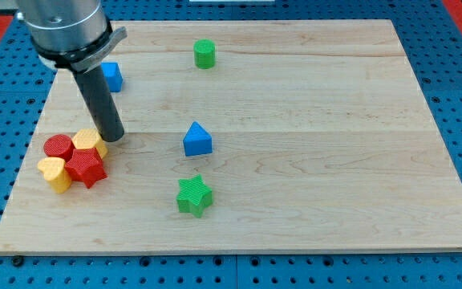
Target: Move blue triangle into blue cube
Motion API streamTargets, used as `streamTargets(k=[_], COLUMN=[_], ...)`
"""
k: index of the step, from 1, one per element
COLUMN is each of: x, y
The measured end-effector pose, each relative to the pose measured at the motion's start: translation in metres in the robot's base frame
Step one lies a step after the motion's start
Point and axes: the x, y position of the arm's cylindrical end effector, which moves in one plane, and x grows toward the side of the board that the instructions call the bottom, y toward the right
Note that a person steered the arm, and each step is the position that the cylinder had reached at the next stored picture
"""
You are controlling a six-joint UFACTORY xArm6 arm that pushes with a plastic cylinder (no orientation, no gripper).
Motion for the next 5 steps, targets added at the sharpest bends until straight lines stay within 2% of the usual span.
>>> streamTargets(k=[1,2,4,5], x=[-0.004,0.026,0.033,0.033], y=[0.036,0.06,0.186,0.214])
